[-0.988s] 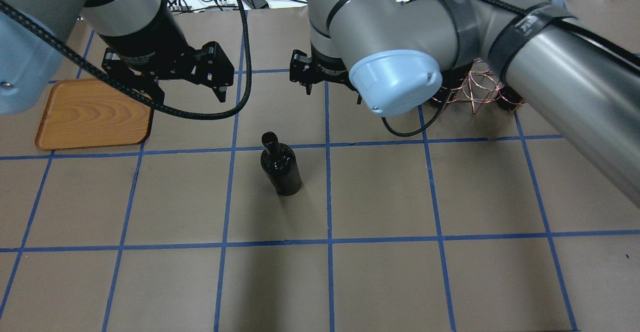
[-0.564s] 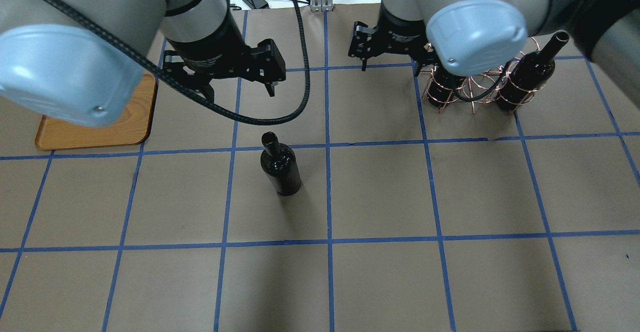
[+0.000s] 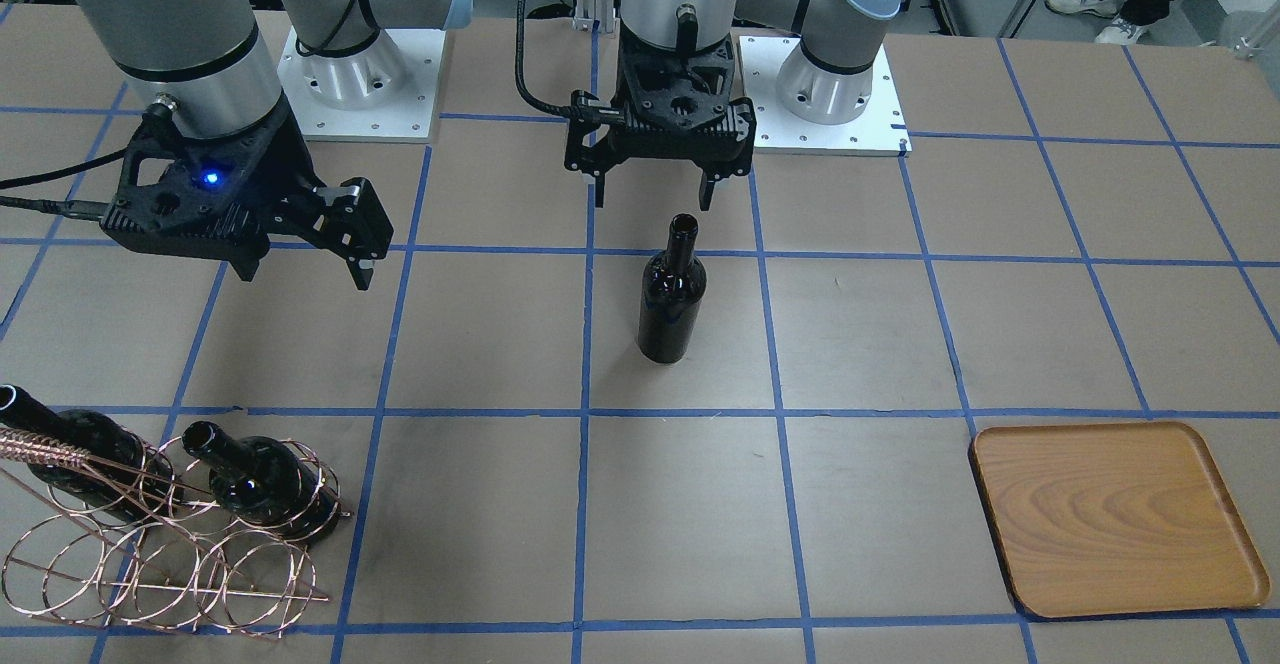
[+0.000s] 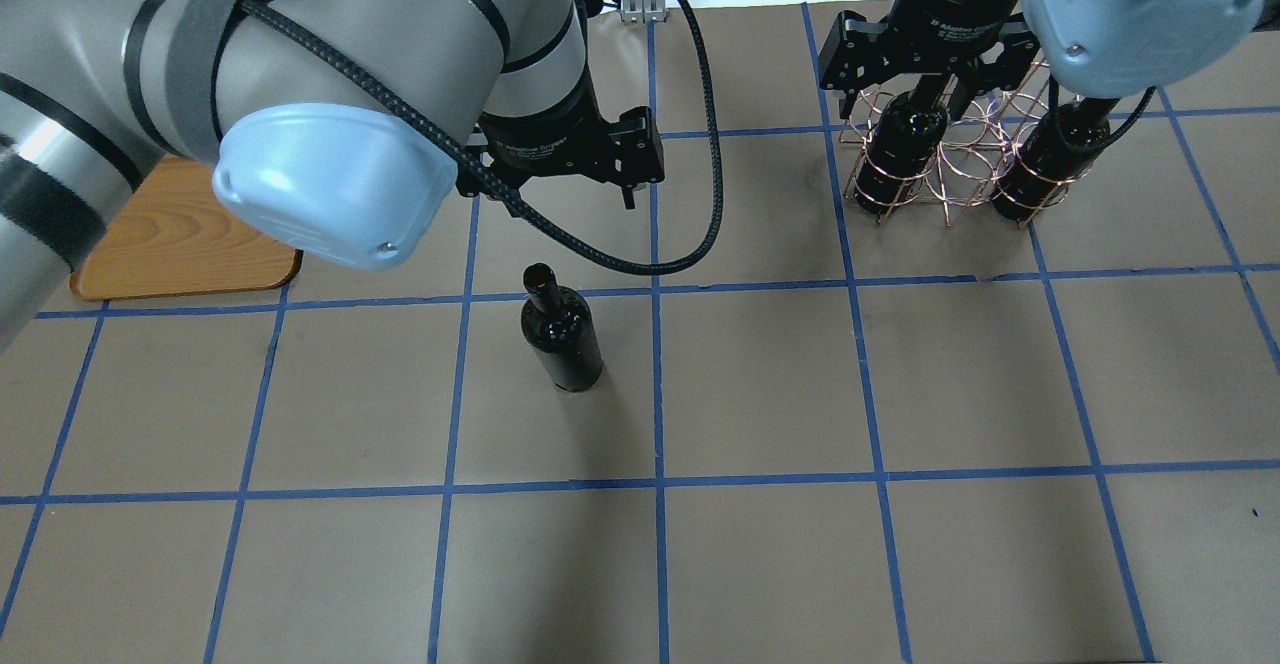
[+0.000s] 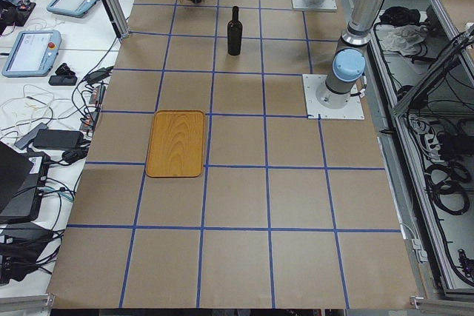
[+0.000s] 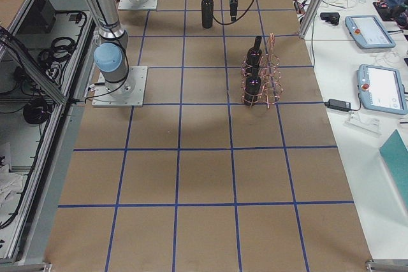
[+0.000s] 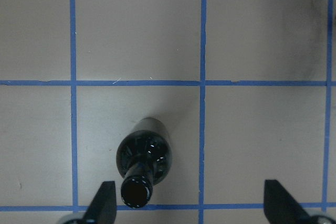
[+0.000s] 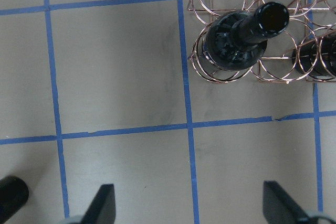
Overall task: Take wine from basket and place on tray
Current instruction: 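Release the bottle with the right gripper while the left gripper moves over it, then lower the left gripper onto the bottle neck and close it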
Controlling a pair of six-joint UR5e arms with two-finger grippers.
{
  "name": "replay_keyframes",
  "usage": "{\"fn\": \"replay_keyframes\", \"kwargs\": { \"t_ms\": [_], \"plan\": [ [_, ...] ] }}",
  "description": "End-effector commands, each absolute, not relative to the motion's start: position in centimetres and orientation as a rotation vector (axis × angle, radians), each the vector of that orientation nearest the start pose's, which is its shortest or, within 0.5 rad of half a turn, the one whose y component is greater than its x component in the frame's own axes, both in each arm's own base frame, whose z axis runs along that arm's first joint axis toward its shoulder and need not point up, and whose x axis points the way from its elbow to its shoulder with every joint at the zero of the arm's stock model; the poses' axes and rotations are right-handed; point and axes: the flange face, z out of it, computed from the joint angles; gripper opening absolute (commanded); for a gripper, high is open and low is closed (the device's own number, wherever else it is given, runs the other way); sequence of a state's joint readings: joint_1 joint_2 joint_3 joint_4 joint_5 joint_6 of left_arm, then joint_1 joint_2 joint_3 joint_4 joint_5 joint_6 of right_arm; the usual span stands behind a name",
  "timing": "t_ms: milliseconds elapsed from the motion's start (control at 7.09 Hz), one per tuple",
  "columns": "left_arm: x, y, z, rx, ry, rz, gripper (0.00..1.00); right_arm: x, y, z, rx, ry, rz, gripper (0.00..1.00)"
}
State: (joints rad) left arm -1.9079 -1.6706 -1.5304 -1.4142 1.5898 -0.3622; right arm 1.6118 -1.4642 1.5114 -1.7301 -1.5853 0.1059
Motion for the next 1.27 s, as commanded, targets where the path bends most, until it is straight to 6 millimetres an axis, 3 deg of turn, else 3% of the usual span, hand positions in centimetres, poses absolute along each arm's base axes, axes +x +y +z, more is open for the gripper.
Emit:
{"fn": "replay_keyframes", "kwargs": {
  "t_ms": [0,423,1129],
  "plan": [
    [-27.0,-49.3,45.5,-0.08,3.123,-0.098,0.98,15.3,-54.1,47.8,0.062,3.145,-0.17,1.0],
    [-27.3,-49.2,38.8,-0.153,3.096,0.084,0.94,15.3,-54.1,48.1,-0.016,3.147,-0.189,1.0],
    [-28.8,-47.5,37.1,-0.185,3.103,0.177,0.94,15.3,-52.7,48.3,-0.012,3.146,-0.112,1.0]
  ]
}}
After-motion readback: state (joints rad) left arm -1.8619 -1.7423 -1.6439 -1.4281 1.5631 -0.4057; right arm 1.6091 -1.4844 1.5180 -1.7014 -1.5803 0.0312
